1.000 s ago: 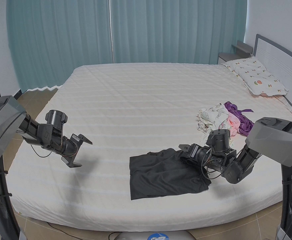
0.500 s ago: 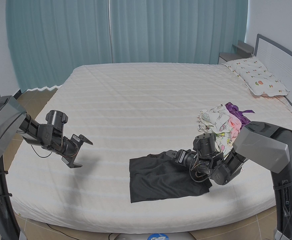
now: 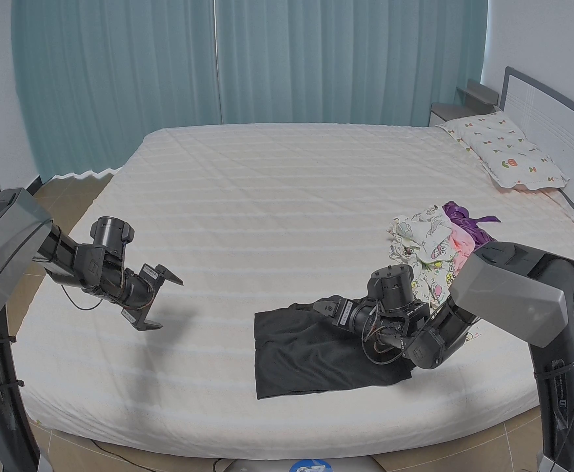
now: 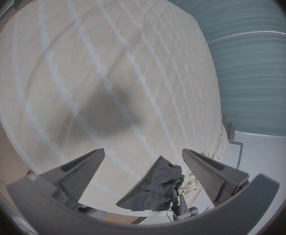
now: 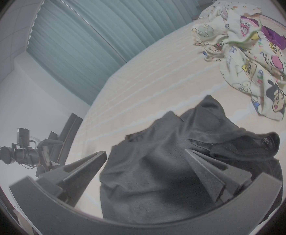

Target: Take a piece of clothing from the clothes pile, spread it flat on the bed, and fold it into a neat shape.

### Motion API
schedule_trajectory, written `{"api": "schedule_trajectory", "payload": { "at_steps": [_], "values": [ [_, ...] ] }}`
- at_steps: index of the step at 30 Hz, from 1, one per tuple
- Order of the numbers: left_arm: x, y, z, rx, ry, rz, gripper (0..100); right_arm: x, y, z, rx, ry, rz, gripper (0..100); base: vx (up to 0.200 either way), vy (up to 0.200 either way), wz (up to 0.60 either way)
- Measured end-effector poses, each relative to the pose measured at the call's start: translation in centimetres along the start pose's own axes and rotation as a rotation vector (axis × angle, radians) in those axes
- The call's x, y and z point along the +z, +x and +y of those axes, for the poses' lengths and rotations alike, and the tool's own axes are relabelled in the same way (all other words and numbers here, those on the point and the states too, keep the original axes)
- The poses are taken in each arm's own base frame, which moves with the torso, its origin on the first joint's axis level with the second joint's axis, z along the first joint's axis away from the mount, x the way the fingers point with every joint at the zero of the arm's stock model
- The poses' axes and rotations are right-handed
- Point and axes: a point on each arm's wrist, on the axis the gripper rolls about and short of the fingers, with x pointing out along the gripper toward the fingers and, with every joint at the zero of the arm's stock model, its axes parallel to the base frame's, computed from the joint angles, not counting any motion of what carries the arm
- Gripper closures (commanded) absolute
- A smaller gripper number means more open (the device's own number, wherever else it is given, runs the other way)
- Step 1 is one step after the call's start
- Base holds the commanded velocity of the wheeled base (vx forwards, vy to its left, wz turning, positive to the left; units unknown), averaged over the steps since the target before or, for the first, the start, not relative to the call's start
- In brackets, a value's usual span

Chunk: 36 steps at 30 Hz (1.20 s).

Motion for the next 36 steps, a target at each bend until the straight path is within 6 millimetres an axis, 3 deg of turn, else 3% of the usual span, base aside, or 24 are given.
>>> {"api": "schedule_trajectory", "payload": {
  "at_steps": [10,20,30,36],
  "values": [
    [0.0,0.0,0.0,0.000,0.000,0.000,0,2.2,2.4,-2.1,-0.073,0.033,-0.057,0,0.000,0.000,0.00],
    [0.0,0.0,0.0,0.000,0.000,0.000,0,7.1,3.0,-5.9,-0.114,0.091,-0.268,0,0.000,0.000,0.00],
    [0.0,0.0,0.0,0.001,0.001,0.001,0,7.3,0.6,-8.0,-0.108,0.045,-0.171,0,0.000,0.000,0.00],
    [0.0,0.1,0.1,0.002,0.001,0.001,0,7.0,0.8,-8.4,-0.113,0.018,-0.117,0,0.000,0.000,0.00]
  ]
}}
